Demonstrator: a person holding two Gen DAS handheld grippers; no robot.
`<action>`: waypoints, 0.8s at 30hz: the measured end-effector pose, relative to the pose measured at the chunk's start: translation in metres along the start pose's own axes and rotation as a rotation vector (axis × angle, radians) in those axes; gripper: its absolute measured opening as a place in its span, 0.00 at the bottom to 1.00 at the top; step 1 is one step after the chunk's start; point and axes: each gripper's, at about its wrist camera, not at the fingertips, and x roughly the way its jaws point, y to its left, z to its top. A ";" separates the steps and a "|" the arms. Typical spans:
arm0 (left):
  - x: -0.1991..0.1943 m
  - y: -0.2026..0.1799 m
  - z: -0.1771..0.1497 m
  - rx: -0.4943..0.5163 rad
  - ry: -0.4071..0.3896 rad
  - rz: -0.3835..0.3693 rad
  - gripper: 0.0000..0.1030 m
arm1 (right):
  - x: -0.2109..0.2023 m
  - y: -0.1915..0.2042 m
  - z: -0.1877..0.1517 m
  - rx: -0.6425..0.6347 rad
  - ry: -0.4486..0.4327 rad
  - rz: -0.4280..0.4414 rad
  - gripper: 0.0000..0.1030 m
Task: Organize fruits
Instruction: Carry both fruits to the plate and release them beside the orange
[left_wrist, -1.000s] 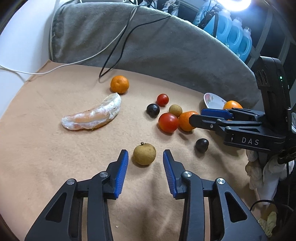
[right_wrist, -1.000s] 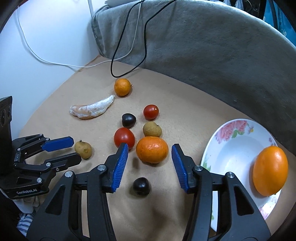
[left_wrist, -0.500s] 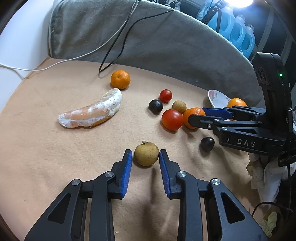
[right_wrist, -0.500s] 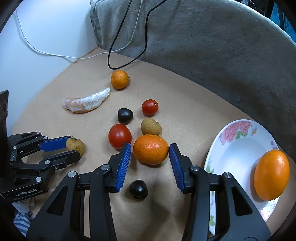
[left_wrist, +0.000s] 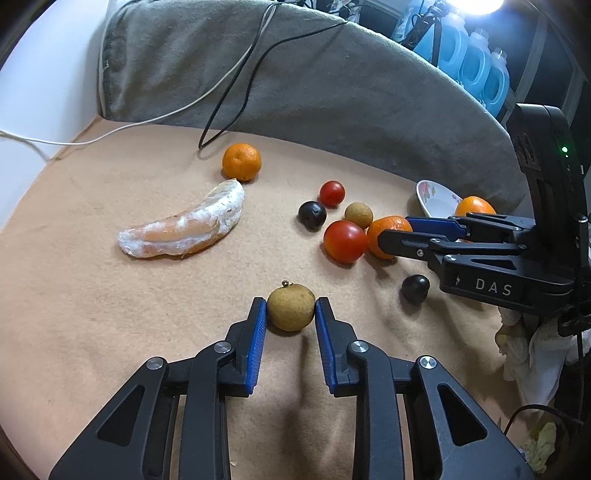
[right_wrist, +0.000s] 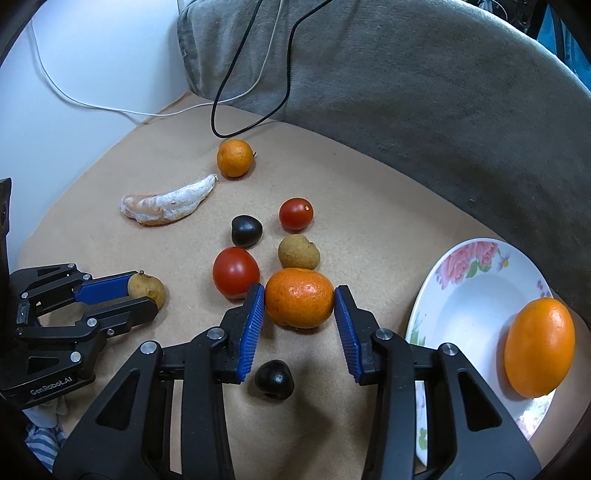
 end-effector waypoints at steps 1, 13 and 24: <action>-0.001 0.000 0.000 -0.001 -0.003 0.000 0.24 | -0.001 0.000 0.000 0.004 -0.003 0.006 0.39; -0.015 -0.005 0.002 0.004 -0.036 -0.012 0.24 | -0.020 -0.002 -0.007 0.027 -0.052 0.032 0.39; -0.019 -0.029 0.011 0.040 -0.061 -0.063 0.24 | -0.064 -0.021 -0.026 0.092 -0.121 0.038 0.39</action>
